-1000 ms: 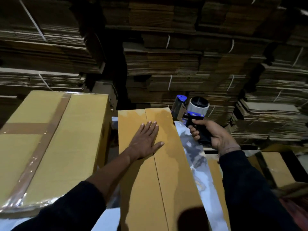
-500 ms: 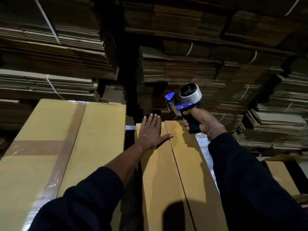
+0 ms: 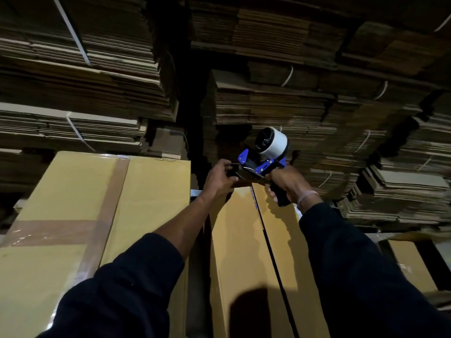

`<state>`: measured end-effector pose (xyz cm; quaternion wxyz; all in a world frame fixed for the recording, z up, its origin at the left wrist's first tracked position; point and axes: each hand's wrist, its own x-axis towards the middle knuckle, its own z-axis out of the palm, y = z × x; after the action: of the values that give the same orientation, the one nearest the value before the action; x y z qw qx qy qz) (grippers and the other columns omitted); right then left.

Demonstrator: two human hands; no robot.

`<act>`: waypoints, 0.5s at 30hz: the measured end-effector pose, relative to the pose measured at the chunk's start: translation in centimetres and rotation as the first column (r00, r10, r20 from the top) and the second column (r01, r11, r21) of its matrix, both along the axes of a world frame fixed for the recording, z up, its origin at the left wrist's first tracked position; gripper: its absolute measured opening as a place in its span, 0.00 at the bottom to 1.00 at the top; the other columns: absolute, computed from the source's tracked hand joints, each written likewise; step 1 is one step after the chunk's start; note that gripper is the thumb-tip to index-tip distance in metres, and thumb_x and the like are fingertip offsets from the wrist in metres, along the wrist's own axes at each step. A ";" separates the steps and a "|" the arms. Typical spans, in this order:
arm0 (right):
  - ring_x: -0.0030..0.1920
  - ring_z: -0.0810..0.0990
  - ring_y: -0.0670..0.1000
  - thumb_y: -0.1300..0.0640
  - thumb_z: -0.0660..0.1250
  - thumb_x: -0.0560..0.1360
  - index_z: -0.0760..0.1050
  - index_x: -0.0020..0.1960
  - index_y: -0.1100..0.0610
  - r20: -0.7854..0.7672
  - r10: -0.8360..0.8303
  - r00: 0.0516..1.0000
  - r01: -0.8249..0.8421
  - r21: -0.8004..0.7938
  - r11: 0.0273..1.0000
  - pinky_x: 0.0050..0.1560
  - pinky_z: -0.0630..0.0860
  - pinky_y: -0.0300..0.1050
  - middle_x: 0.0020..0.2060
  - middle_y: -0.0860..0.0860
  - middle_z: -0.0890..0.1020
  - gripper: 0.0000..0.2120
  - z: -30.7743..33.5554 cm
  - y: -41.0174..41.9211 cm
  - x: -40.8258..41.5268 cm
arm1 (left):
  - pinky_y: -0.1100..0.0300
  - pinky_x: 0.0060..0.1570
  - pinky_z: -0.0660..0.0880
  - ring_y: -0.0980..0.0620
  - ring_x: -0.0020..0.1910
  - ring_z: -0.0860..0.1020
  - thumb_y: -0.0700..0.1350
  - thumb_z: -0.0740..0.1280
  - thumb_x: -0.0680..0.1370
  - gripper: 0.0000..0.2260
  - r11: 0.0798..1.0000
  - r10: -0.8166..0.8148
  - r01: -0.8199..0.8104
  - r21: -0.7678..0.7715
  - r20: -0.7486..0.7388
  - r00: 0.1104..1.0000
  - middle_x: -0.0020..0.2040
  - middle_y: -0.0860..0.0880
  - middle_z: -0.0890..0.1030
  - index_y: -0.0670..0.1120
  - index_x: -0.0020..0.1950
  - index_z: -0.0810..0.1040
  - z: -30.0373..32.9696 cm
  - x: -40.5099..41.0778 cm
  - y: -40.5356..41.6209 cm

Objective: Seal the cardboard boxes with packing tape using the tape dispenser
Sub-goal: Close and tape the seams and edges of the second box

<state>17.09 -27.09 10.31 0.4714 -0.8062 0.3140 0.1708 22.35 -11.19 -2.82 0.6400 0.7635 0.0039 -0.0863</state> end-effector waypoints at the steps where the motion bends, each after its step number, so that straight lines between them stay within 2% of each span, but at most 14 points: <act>1: 0.18 0.69 0.50 0.57 0.62 0.82 0.70 0.51 0.59 -0.002 -0.012 1.000 0.012 -0.007 1.000 0.23 0.68 0.38 0.27 0.56 0.73 0.06 0.1 -0.1 -0.1 | 0.56 0.52 0.80 0.48 0.63 0.78 0.34 0.74 0.77 0.24 1.000 -0.025 0.025 0.013 0.007 1.000 0.65 0.45 0.79 0.43 0.71 0.73 0.0 0.2 -0.1; 4: 0.21 0.70 0.51 0.59 0.62 0.82 0.71 0.50 0.59 -0.015 -0.036 0.999 0.036 -0.008 0.999 0.23 0.70 0.38 0.28 0.56 0.74 0.03 0.4 -0.4 -0.6 | 0.48 0.60 0.81 0.45 0.58 0.83 0.33 0.74 0.77 0.15 0.996 -0.083 0.083 0.027 -0.005 0.997 0.56 0.44 0.83 0.45 0.61 0.77 -0.3 0.8 -0.4; 7: 0.21 0.71 0.51 0.60 0.63 0.81 0.72 0.50 0.59 -0.012 -0.031 0.999 0.031 -0.022 0.999 0.23 0.70 0.39 0.29 0.55 0.75 0.03 0.4 -0.4 -1.0 | 0.44 0.61 0.80 0.48 0.55 0.84 0.34 0.73 0.77 0.14 0.988 -0.141 0.141 0.062 0.003 0.990 0.52 0.46 0.85 0.47 0.59 0.79 -0.4 0.9 -0.4; 11: 0.20 0.71 0.51 0.58 0.64 0.81 0.73 0.50 0.59 -0.011 -0.033 0.999 0.033 -0.042 0.999 0.24 0.70 0.39 0.27 0.54 0.75 0.04 0.2 -0.4 -1.5 | 0.46 0.61 0.80 0.52 0.57 0.82 0.39 0.76 0.76 0.18 0.977 -0.176 0.171 0.131 0.031 0.984 0.56 0.53 0.83 0.54 0.61 0.78 -0.1 0.9 -0.4; 15: 0.21 0.73 0.51 0.58 0.67 0.81 0.75 0.51 0.59 0.029 -0.036 0.999 0.038 -0.064 0.997 0.24 0.71 0.40 0.28 0.54 0.76 0.05 0.4 -0.1 -2.2 | 0.49 0.62 0.79 0.51 0.58 0.82 0.40 0.78 0.75 0.17 0.959 -0.234 0.221 0.178 0.054 0.971 0.58 0.52 0.84 0.51 0.62 0.81 0.3 1.0 -0.3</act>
<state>14.85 -27.22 10.72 0.4526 -0.8172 0.3278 0.1407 23.34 -11.52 -2.55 0.5576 0.8136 -0.1003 -0.1304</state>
